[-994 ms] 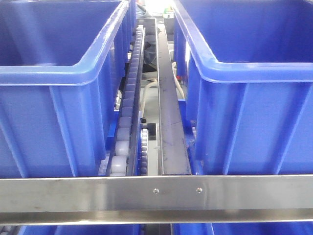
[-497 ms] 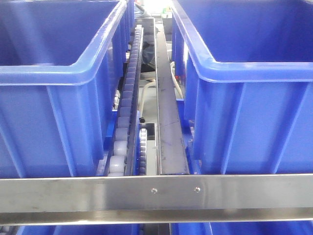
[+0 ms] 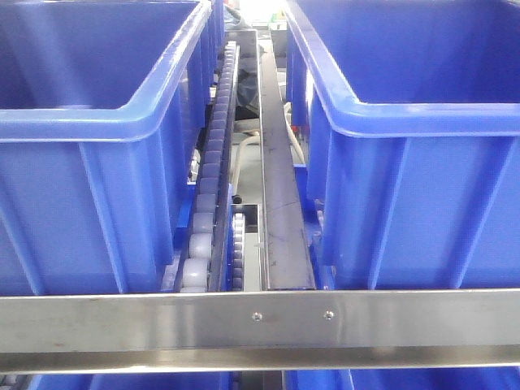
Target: Pick and sort blue part to right shelf
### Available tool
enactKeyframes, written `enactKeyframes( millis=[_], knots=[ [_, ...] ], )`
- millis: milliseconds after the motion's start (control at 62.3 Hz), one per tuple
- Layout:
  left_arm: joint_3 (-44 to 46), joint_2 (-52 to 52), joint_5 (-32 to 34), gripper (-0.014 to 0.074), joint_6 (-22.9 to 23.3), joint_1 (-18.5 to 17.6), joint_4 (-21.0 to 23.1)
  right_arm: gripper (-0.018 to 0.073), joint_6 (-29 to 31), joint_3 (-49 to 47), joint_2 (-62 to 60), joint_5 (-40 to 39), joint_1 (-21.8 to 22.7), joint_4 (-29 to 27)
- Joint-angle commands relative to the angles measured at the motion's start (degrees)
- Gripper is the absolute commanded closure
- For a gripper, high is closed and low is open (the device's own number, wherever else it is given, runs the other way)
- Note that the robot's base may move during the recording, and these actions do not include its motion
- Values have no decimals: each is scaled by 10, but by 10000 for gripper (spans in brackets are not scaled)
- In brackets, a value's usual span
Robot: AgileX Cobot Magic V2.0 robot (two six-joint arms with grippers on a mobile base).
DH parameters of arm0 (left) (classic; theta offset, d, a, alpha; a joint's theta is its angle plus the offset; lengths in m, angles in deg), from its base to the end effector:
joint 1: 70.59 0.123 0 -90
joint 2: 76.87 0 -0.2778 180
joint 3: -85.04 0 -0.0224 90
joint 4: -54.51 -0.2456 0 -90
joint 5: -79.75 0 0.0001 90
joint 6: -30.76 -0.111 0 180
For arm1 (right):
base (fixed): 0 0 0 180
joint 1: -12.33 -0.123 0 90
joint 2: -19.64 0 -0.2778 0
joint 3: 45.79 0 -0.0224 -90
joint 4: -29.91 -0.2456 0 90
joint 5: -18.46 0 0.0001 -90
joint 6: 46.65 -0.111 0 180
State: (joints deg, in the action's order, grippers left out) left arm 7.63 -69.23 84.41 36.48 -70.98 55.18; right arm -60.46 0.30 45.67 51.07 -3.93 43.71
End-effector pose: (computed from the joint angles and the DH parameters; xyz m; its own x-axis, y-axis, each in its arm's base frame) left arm 0.0769 -0.0004 0.2219 0.1652 -0.1124 -0.9798 0.0244 0.9936 -0.1099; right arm 0.0847 0.0098 0.3150 -0.2375 -0.0310 -0.9709 -0.1492 0.9888 0.0049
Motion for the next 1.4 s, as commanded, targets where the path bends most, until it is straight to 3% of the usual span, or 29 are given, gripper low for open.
enactKeyframes(
  millis=[0, 112, 257, 626, 850, 1379],
  knots=[
    [-14, -13, 52, 473, 5, -4, 5, 524, 3, -16, 5, -52, -1, 15],
    [-14, -13, 52, 473, 5, -4, 5, 524, 3, -14, 5, -53, -1, 26],
    [-14, -13, 52, 472, 5, -4, 5, 524, 3, 11, 3, -112, 14, 14],
    [-14, -13, 52, 473, 5, -4, 5, 524, 3, 239, -111, -388, 119, -32],
    [-14, -13, 52, 473, 5, -4, 5, 524, 3, 316, -200, -405, 133, -39],
    [-14, -12, 52, 472, 5, -4, 5, 524, 3, 314, -199, -400, 133, -39]
  ],
)
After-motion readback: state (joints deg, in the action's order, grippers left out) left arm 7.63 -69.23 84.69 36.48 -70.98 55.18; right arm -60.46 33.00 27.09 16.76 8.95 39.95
